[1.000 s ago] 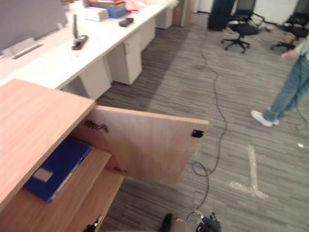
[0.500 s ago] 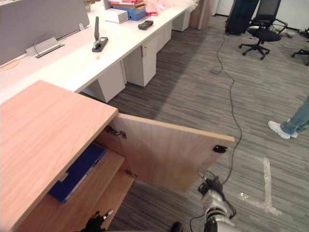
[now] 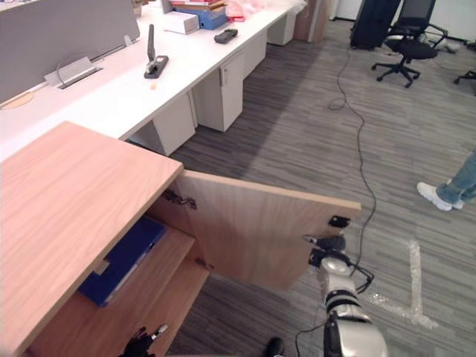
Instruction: Walk over to the cabinet, pick up the folder, carry it to the office cabinet, place the folder inside the office cabinet, then close the office cabinet door
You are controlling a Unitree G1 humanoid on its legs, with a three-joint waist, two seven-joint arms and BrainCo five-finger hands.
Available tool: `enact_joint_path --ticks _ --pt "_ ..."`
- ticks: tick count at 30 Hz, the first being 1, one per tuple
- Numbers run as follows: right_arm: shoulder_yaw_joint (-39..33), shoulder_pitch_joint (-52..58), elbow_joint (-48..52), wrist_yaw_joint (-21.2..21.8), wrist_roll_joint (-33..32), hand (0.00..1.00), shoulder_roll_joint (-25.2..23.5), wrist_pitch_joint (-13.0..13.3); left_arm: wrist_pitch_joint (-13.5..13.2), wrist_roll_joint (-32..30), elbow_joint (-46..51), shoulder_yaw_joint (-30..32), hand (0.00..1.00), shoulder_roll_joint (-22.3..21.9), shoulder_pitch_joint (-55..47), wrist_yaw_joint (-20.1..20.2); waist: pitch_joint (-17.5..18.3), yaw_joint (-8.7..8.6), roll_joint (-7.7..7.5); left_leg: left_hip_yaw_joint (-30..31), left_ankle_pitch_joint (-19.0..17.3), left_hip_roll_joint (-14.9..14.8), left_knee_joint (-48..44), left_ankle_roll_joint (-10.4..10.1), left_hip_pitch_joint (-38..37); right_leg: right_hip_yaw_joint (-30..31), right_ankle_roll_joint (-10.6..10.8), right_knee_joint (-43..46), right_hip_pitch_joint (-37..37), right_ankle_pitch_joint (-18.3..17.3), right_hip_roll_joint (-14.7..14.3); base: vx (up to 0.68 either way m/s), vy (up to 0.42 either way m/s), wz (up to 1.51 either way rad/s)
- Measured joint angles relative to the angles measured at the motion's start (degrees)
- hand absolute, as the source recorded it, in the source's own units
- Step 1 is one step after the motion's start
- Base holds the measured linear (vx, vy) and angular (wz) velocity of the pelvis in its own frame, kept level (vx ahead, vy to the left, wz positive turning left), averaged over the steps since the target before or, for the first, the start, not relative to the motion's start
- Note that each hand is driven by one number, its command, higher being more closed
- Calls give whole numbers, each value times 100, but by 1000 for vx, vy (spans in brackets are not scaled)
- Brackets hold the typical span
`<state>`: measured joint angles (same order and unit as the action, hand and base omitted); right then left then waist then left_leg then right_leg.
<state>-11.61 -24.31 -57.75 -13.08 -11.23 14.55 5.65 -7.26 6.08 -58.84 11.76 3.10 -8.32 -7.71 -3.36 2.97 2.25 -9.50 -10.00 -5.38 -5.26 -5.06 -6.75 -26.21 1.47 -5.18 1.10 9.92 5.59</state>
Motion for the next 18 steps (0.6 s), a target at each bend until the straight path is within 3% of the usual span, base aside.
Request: enact_joint_path --ticks 4,8,12,18 --pt "66 -147 -4 70 -11 0 11 0 10 33 -10 83 0 22 -190 0 -83 17 4 48 3 -55 -2 12 38 2 -18 -2 28 -2 -55 -132 -45 0" --pt "590 -195 68 234 -118 0 191 1 11 76 -12 126 0 13 -328 6 -105 26 46 51 10 -138 -49 -6 136 14 -48 3 121 -23 -139 -44 -30 -4" --pt "1219 35 782 493 -229 0 544 10 -1 126 44 279 0 -67 -319 48 -161 -31 151 99 9 -212 -258 -41 402 -21 -138 37 265 24 -197 1 -8 3" --pt "2356 695 1817 880 -362 0 1315 64 -47 142 273 433 0 -33 -397 42 -241 -3 55 44 168 -401 -661 -225 879 -205 -243 61 415 -139 -308 -21 -64 14"
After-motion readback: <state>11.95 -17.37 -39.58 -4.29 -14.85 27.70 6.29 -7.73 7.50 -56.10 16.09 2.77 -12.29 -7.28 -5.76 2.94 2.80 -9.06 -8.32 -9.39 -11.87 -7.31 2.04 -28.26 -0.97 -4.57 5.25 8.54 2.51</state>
